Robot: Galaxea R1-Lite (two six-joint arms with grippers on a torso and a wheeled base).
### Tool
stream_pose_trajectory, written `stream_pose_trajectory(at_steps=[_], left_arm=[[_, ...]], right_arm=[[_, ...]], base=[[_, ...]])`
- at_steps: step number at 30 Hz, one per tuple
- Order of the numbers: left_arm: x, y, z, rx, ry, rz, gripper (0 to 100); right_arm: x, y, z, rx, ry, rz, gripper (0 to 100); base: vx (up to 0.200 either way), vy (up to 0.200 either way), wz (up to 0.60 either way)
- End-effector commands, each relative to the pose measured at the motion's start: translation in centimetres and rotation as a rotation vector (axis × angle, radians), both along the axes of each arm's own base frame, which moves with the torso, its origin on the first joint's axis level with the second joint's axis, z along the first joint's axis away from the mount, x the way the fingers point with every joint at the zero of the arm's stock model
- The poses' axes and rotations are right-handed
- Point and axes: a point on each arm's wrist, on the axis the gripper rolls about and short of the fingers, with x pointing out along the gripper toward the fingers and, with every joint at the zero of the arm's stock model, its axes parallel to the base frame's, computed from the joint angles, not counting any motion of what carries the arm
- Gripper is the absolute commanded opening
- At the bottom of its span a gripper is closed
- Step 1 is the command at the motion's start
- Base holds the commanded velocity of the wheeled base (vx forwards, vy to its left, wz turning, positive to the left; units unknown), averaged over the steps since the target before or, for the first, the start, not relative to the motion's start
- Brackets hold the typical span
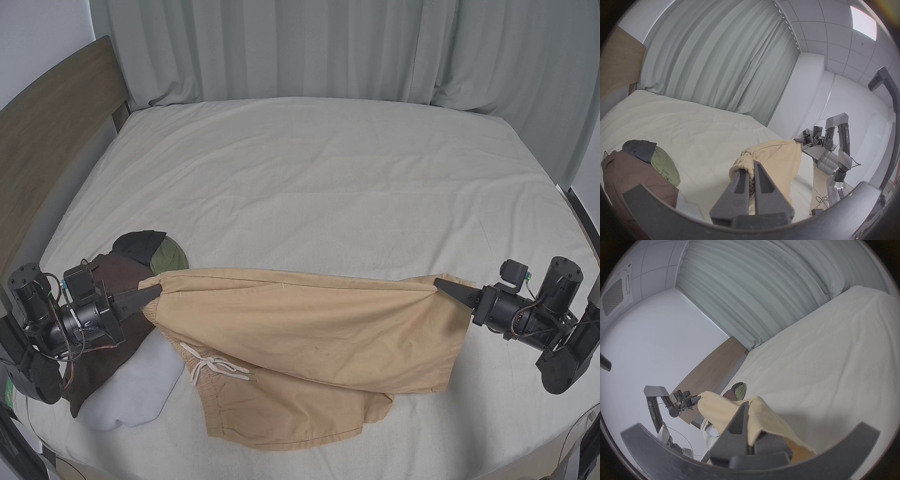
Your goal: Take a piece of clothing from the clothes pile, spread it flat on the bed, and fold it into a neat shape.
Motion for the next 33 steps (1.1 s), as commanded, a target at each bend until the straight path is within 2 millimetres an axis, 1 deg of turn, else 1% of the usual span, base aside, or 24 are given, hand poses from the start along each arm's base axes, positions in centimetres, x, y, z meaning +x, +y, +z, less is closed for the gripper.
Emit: stream_pose_trajectory(at_steps=[1,33], left_arm=[[0.0,0.0,0.0,-0.001,0.001,0.001,0],[0.2,0.3,-0.1,-0.001,0.004,0.012,0]], right_arm=[[0.2,-0.4,0.4,0.004,-0.016,-0.015,0],[0.7,-1.5,0.6,0.007,-0.027,-0.058,0]], base=[[0.000,0.000,0.00],[0.000,0.000,0.00]])
